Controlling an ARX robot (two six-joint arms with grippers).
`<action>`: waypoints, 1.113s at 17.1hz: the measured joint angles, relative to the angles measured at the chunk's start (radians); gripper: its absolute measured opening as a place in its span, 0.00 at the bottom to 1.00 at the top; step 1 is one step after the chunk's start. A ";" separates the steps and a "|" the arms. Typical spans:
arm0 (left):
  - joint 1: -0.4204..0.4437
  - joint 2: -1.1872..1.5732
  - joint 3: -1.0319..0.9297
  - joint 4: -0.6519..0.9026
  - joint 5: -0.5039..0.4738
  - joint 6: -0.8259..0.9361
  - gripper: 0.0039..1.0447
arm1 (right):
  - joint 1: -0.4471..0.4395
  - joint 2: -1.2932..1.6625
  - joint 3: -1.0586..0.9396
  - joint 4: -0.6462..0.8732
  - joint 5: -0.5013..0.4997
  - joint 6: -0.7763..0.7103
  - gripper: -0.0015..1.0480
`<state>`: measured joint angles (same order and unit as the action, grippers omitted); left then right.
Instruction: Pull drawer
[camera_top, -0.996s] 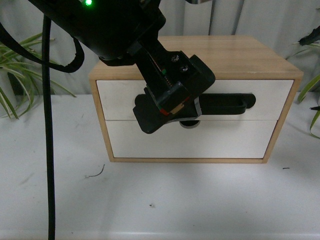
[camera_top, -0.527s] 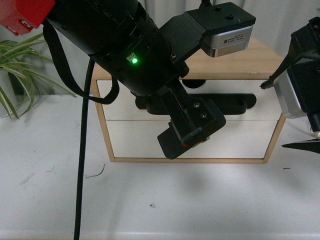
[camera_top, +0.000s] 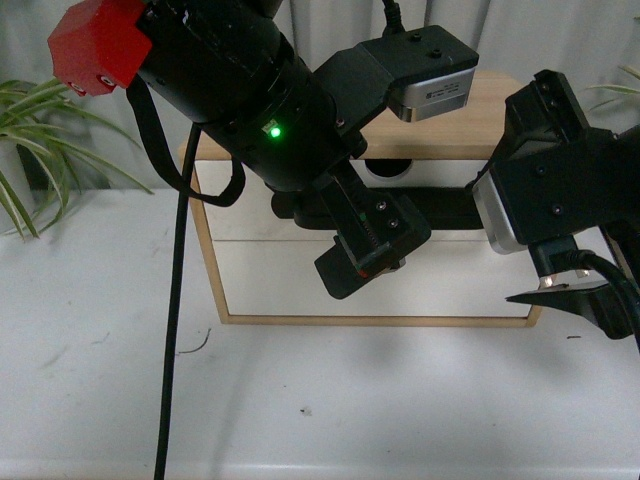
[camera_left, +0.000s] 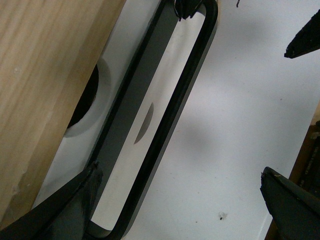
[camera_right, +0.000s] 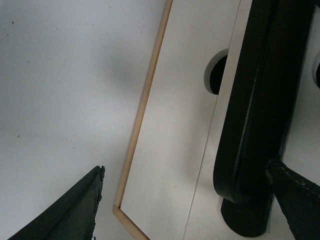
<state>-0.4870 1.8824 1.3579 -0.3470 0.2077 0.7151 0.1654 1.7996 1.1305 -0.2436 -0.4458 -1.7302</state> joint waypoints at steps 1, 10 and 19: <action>0.002 0.008 0.000 0.005 -0.001 0.001 0.94 | 0.006 0.007 0.000 0.008 0.000 0.002 0.94; -0.011 0.065 -0.007 0.042 0.005 0.001 0.94 | 0.012 0.074 0.000 0.082 -0.007 0.013 0.94; -0.024 0.073 -0.029 0.064 0.018 0.005 0.94 | 0.026 0.081 -0.028 0.089 -0.007 0.045 0.94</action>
<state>-0.5114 1.9553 1.3293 -0.2829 0.2260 0.7200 0.1909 1.8805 1.1023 -0.1551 -0.4526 -1.6855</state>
